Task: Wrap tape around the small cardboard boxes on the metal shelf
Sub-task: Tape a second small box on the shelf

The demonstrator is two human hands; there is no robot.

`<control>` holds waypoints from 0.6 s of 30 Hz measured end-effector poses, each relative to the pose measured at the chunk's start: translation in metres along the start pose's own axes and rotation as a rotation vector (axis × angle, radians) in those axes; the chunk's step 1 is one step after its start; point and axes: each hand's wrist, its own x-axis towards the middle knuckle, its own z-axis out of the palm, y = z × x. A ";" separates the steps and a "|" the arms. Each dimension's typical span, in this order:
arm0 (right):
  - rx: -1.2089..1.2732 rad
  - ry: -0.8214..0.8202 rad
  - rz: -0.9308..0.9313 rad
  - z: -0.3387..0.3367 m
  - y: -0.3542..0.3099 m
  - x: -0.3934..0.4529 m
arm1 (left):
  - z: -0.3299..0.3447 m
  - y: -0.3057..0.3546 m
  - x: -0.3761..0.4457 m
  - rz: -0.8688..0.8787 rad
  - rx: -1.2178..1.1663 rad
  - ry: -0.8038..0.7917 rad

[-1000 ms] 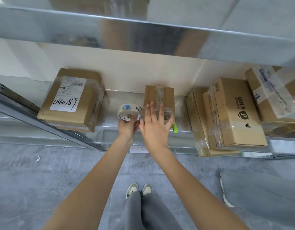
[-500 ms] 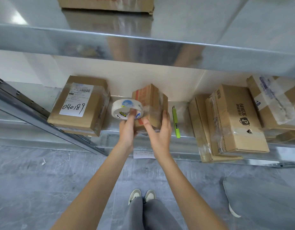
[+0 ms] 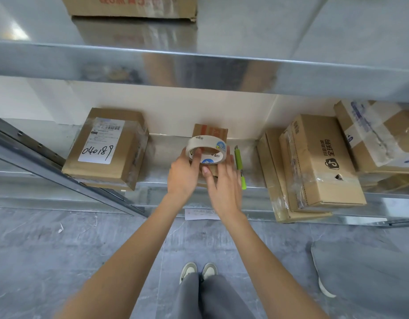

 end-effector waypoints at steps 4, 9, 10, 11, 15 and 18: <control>-0.135 -0.049 0.016 -0.003 -0.002 0.000 | -0.015 0.000 0.005 0.121 0.045 0.095; -0.203 -0.074 0.029 -0.004 -0.002 -0.001 | -0.046 -0.012 0.021 0.114 -0.008 0.209; -0.207 -0.077 0.027 -0.005 -0.002 -0.001 | -0.053 -0.016 0.026 0.096 -0.015 0.219; -0.212 -0.082 0.026 -0.005 -0.003 -0.001 | -0.058 -0.018 0.030 0.082 -0.005 0.229; -0.307 -0.089 0.020 -0.006 -0.006 0.000 | -0.061 -0.023 0.037 0.011 -0.041 0.227; -0.440 -0.083 -0.032 -0.004 -0.015 0.005 | -0.054 -0.022 0.041 -0.034 -0.098 0.229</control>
